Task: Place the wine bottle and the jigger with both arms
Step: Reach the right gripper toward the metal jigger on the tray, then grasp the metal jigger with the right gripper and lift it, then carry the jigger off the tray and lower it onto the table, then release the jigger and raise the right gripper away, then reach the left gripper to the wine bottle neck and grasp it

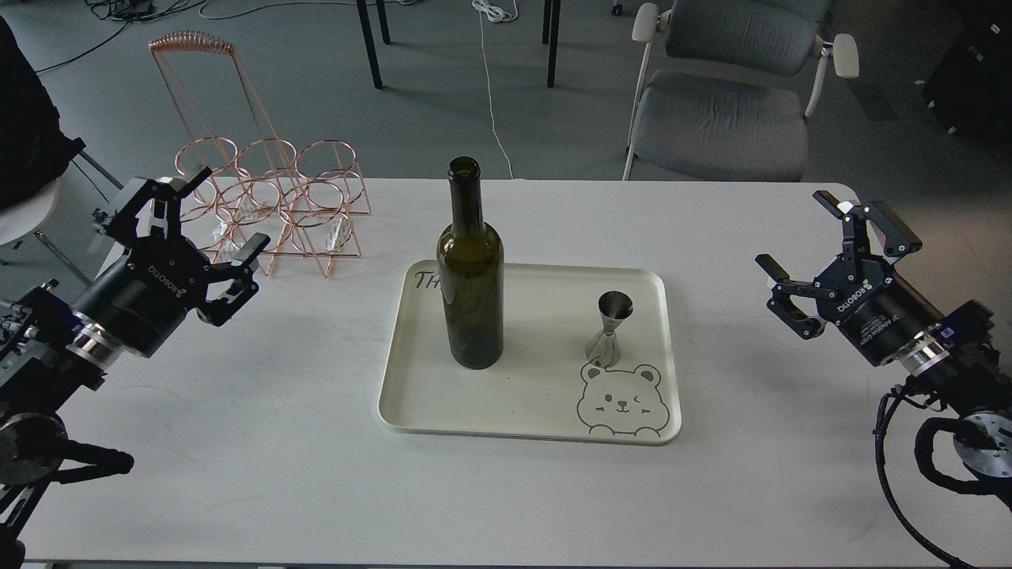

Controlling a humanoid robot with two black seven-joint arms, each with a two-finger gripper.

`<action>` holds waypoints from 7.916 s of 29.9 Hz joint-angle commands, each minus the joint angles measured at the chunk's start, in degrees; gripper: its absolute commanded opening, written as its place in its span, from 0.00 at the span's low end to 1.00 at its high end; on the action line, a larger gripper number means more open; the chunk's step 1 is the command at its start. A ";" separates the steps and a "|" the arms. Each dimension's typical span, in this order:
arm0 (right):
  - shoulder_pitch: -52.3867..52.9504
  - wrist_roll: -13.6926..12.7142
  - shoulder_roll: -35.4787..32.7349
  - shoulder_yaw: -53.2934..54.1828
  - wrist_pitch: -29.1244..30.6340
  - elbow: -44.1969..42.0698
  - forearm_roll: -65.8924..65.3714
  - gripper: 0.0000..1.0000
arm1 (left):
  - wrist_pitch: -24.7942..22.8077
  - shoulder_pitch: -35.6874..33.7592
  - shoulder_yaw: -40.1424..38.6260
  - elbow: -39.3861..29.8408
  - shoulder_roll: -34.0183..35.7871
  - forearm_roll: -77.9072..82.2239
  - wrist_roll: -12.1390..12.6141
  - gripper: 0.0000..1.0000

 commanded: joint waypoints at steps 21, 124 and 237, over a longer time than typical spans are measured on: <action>0.34 3.14 -4.57 -5.33 -39.07 7.39 -90.94 0.98 | -1.21 -0.54 0.09 2.07 -2.18 3.05 -9.94 0.99; 7.37 3.14 9.15 -9.83 -55.43 -28.83 -88.52 0.55 | -1.21 -0.63 0.62 1.10 -2.62 4.55 -13.74 0.99; 18.62 3.14 1.06 -12.73 -3.00 -6.77 13.26 0.99 | 6.57 -38.16 26.64 -2.50 -3.24 98.15 -20.20 0.92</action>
